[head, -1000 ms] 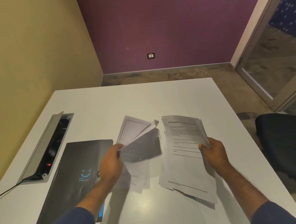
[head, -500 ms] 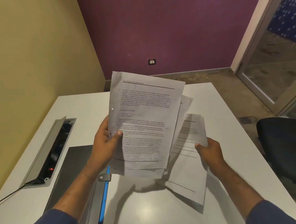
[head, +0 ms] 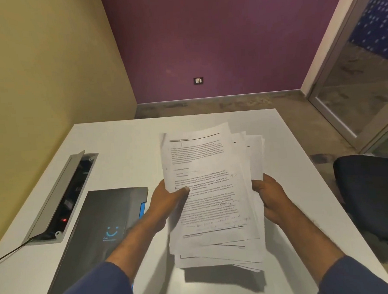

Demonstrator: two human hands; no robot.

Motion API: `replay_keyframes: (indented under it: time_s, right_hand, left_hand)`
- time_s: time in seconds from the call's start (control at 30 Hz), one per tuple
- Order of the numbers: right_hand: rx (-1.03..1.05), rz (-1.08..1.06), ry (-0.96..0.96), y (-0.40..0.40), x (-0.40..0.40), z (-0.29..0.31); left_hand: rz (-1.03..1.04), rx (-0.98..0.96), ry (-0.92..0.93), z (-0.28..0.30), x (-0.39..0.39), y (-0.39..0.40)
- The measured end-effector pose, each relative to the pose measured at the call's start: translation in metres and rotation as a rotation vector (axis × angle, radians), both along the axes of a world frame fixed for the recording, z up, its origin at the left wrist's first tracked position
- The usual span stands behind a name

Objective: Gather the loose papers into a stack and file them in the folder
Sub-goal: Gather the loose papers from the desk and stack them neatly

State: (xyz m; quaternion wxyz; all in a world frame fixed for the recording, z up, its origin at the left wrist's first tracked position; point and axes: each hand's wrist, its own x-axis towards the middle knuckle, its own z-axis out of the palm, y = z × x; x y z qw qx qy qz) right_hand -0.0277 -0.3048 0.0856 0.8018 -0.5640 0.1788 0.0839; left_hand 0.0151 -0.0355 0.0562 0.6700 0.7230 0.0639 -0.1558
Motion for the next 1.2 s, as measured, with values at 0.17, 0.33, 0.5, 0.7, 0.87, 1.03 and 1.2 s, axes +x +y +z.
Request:
replay_keyframes:
  time_s: [0.17, 0.33, 0.5, 0.7, 0.87, 1.03, 1.2]
  right_hand:
    - [0.008, 0.053, 0.039, 0.000, 0.002, 0.000]
    - [0.177, 0.173, 0.008, 0.003, 0.006, 0.007]
    - [-0.056, 0.242, -0.132, 0.003, 0.005, 0.014]
    - [-0.391, 0.049, -0.247, 0.014, 0.003, 0.004]
    - [-0.387, 0.017, -0.414, 0.017, -0.007, -0.006]
    - [-0.395, 0.016, -0.339, 0.011, -0.011, -0.022]
    - [-0.379, -0.016, -0.317, 0.013, -0.006, -0.029]
  left_hand:
    - [-0.161, -0.312, 0.092, 0.005, 0.003, 0.004]
    - [-0.156, -0.325, 0.206, 0.006, 0.005, -0.002]
    - [-0.058, -0.322, 0.062, 0.015, 0.007, -0.005]
    - [-0.096, -0.218, -0.132, 0.022, 0.002, -0.012]
    - [-0.027, -0.183, -0.250, 0.014, -0.004, -0.007]
    - [-0.080, -0.231, -0.150, 0.002, -0.010, -0.002]
    - [-0.067, -0.161, -0.109, -0.002, -0.010, -0.010]
